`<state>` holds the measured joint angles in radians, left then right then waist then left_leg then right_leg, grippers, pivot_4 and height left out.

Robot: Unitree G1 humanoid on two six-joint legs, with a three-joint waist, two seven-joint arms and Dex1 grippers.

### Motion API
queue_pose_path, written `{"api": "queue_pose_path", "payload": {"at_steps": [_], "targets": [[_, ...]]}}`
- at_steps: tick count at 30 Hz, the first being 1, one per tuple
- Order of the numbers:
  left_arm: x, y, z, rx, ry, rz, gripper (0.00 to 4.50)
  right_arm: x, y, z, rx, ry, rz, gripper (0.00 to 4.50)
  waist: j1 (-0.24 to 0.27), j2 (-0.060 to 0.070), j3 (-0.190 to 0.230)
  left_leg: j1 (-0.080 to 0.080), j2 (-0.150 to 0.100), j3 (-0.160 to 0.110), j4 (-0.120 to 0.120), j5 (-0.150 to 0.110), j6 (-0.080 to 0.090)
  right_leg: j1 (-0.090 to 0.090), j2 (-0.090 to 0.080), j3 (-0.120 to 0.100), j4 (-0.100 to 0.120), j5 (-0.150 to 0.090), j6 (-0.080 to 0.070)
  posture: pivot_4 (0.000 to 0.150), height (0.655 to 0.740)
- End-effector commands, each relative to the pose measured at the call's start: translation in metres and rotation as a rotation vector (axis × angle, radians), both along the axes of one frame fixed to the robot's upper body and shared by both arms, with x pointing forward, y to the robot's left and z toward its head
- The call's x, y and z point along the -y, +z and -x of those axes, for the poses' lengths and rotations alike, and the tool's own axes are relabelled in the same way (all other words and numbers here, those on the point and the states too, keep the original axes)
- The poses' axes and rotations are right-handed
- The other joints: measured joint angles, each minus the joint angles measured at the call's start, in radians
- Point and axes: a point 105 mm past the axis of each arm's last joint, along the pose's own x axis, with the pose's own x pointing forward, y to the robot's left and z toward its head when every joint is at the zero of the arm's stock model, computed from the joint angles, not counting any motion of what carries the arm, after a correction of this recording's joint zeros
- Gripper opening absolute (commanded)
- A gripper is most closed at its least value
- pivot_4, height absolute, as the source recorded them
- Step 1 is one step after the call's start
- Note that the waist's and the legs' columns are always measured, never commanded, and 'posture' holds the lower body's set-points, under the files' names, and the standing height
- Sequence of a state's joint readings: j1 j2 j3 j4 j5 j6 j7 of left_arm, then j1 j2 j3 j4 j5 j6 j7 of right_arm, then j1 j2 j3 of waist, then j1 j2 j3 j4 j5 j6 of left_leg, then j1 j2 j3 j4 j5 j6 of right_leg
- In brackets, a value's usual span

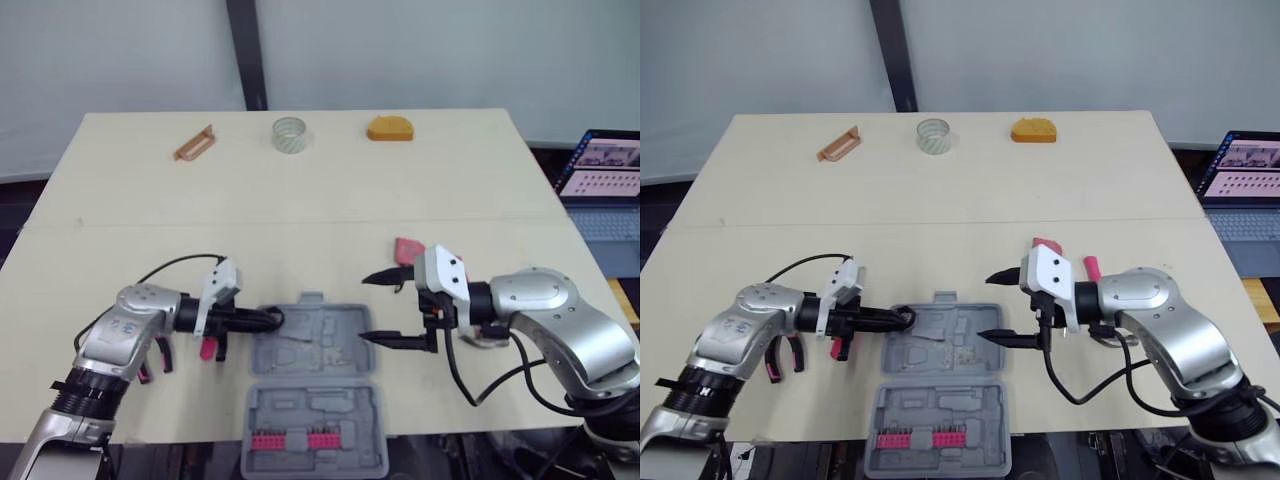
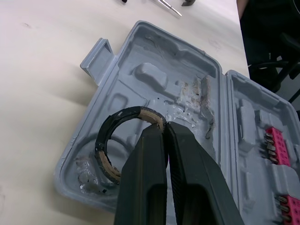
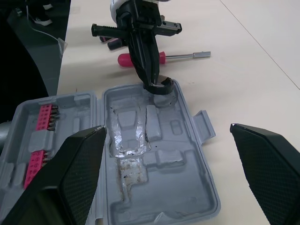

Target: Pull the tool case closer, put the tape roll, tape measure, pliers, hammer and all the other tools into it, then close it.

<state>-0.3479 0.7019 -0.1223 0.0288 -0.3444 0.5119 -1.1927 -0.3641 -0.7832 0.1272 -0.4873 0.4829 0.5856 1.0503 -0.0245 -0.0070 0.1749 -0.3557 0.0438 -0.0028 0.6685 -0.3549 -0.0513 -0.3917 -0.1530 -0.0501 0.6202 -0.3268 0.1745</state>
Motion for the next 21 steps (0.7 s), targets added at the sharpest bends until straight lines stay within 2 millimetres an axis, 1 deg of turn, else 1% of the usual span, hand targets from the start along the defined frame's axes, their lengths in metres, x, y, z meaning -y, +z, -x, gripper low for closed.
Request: {"api": "queue_pose_path", "payload": {"at_steps": [1,6,14,21], "targets": [[-0.001,0.000,-0.001,0.020,0.001,-0.008,0.05,-0.004,0.007,0.006,0.047,0.020,-0.013,4.50,0.000,0.000,0.000,0.000,0.000,0.000,0.000,0.000,0.000,0.000,0.000,0.000,0.000,0.000,0.000,0.150,0.7400],[-0.004,-0.008,-0.002,0.029,0.003,-0.051,0.05,-0.003,0.006,0.007,0.044,0.018,-0.014,4.50,0.000,0.000,0.000,0.000,0.000,0.000,0.000,0.000,0.000,0.000,0.000,0.000,0.000,0.000,0.000,0.150,0.7400],[-0.005,-0.011,-0.004,0.042,0.015,-0.067,0.05,-0.002,0.004,0.008,0.037,0.016,-0.016,4.50,0.000,0.000,0.000,0.000,0.000,0.000,0.000,0.000,0.000,0.000,0.000,0.000,0.000,0.000,0.000,0.150,0.7400],[-0.007,-0.014,-0.012,0.058,0.031,-0.080,0.05,-0.001,0.003,0.008,0.037,0.016,-0.021,4.50,0.000,0.000,0.000,0.000,0.000,0.000,0.000,0.000,0.000,0.000,0.000,0.000,0.000,0.000,0.000,0.150,0.7400]]}}
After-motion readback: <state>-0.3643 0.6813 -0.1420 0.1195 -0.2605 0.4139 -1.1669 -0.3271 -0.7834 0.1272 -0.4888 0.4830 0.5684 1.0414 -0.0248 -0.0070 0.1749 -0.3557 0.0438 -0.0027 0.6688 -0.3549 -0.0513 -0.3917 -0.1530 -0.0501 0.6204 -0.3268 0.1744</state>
